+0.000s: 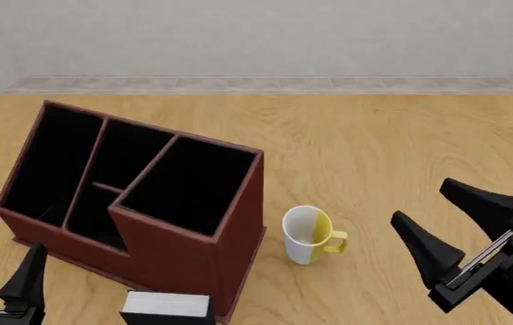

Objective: Pick up the book and place it in the right compartment of the caddy.

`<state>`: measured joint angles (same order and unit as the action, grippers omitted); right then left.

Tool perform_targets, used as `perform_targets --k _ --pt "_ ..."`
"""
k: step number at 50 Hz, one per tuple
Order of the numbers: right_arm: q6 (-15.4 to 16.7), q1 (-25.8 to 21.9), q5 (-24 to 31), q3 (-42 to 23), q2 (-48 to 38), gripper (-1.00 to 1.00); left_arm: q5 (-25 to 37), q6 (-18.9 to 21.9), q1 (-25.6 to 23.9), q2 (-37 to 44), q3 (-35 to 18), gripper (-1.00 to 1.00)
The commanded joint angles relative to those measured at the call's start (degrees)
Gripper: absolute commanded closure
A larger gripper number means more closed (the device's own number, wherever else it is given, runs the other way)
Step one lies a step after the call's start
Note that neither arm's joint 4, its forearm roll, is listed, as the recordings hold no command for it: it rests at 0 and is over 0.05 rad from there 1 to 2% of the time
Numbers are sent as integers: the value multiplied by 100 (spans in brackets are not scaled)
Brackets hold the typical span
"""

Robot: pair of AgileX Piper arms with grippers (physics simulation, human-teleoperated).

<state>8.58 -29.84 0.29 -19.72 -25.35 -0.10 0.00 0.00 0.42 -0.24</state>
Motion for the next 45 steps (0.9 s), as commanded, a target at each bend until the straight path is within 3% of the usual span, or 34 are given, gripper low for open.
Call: perform_targets --k 1,9,17,29,43,45 --pt "191 -797 -546 -86 -1074 -100 0 0 0 0 0 -100" --pt "386 -1353 -896 -202 -1902 -100 0 0 0 0 0 -100" --pt "326 -1779 -1138 -342 -2434 -100 0 0 0 0 0 -100" --pt "18 -2394 -1611 -351 -3283 -100 0 0 0 0 0 -100" --pt "-184 -2845 -1710 -527 -3870 -100 0 0 0 0 0 -100" --pt "-374 -3004 -1739 -546 -3850 -100 0 0 0 0 0 -100"
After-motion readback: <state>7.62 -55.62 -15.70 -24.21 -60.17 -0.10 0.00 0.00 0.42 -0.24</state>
